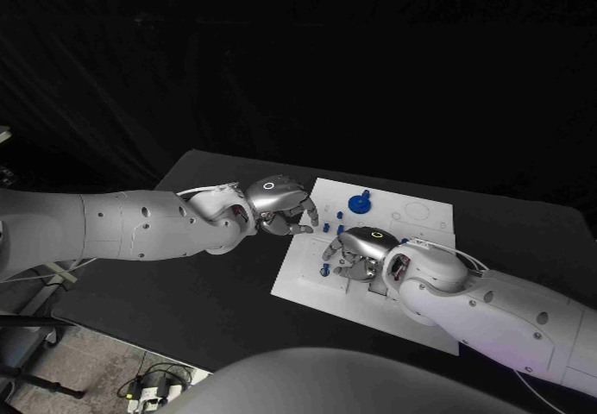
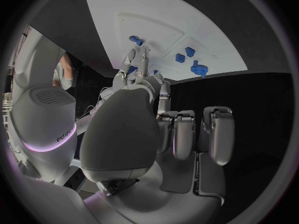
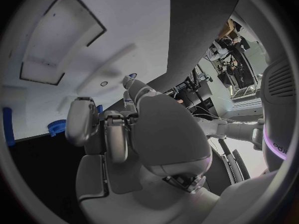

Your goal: Assemble the parts on the task board

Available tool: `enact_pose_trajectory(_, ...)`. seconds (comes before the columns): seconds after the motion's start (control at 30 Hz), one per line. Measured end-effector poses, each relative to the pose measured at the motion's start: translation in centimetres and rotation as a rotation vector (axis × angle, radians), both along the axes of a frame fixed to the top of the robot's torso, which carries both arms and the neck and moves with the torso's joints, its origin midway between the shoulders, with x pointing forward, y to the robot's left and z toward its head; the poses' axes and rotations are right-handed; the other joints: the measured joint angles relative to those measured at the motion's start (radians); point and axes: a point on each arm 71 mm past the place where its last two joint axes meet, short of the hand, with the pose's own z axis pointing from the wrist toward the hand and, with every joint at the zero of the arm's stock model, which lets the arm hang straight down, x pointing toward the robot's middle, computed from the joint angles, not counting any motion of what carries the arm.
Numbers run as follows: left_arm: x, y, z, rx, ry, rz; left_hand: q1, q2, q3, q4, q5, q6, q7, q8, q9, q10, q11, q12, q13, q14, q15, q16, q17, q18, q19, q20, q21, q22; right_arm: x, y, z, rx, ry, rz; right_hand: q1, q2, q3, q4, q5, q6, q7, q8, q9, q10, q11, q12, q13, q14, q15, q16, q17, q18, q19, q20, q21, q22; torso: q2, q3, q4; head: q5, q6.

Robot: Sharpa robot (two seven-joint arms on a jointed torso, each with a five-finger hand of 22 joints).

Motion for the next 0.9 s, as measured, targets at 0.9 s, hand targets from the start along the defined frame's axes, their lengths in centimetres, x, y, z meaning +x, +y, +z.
enact_pose_trajectory(0.9,0.2,0.1,-0.2,-0.005,0.042,0.021,0.002,0.002,0.008,0.003,0.004,0.004,0.004,0.0,-0.001,0.0,0.0,0.0,0.001,0.0,0.0,0.0,0.0,0.0,0.0,0.0,0.0,0.0,0.7,1.1,-0.7,-0.045,0.024,0.06,0.008,0.059,0.073,-0.023,-0.113,-0.014,-0.015,0.0,-0.021,-0.002,-0.002,0.007,0.006,0.0,0.0,0.0,0.0,0.0,-0.029,-0.003,-0.027,0.0,0.001,0.0001,0.0007,0.001,0.0)
